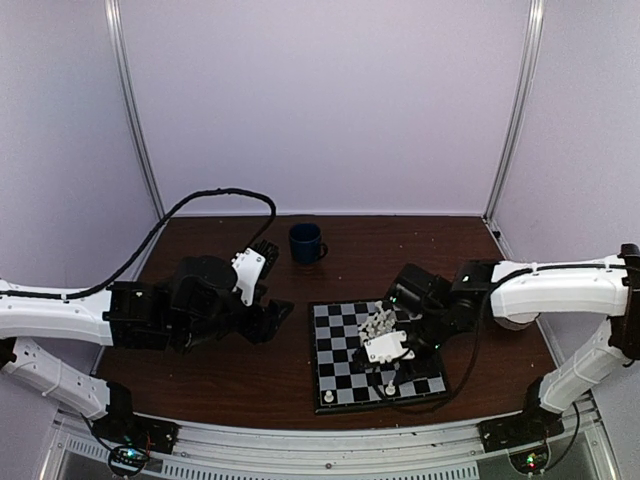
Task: Set up the chess pieces on the board
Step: Place the king at e1, then pick up the pawn from the chessboard.
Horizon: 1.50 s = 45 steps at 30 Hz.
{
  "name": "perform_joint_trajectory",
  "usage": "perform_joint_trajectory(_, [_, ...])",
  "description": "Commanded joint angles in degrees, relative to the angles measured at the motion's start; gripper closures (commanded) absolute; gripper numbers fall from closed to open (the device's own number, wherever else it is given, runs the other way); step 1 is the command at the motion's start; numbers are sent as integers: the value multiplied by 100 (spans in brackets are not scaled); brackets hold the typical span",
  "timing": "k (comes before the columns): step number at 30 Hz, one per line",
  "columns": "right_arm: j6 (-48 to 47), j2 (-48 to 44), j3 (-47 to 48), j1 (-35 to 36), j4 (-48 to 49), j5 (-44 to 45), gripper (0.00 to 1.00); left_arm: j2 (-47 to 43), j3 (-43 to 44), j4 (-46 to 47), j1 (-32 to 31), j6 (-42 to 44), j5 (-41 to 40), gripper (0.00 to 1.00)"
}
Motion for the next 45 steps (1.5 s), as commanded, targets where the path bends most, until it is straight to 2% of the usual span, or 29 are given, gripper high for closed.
perform_joint_trajectory(1, [76,-766,842,-927,-618,-563,53,206,210,-43,-22,-34,-2,36])
perform_joint_trajectory(6, [189,-866,972,-2295,-421,-1197,58,1086,1152,-842,-20,41,61,36])
perform_joint_trajectory(10, [550,-593,890,-2973,-92,-1568,63,2152,2352,-1685,69,33,344,37])
perform_joint_trajectory(15, [892,-518,492,-3274,475,-1813,64,3721,4274,-3145,430,-187,1329,43])
perform_joint_trajectory(17, [1012,-568,241,-3279,786,-1778,64,4209,4783,-3336,452,-220,1501,44])
perform_joint_trajectory(20, [1142,-423,182,-3273,905,-1749,57,4553,5219,-3435,536,-533,1583,43])
perform_joint_trajectory(24, [1155,73,337,-3193,890,-1620,53,4514,4923,-3041,820,-1157,1970,43])
perform_joint_trajectory(29, [1236,723,711,-3165,748,-1436,58,4366,4196,-1963,1202,-1513,2633,43])
perform_joint_trajectory(35, [1242,715,561,-2918,852,-1409,57,4432,4221,-2004,1300,-1489,2823,45])
perform_joint_trajectory(38, [1133,688,443,-2770,896,-1114,57,4308,4006,-1967,1301,-1517,2869,45])
perform_joint_trajectory(45, [915,1080,579,-2492,750,-512,62,3848,3306,-1729,1292,-1664,2898,45])
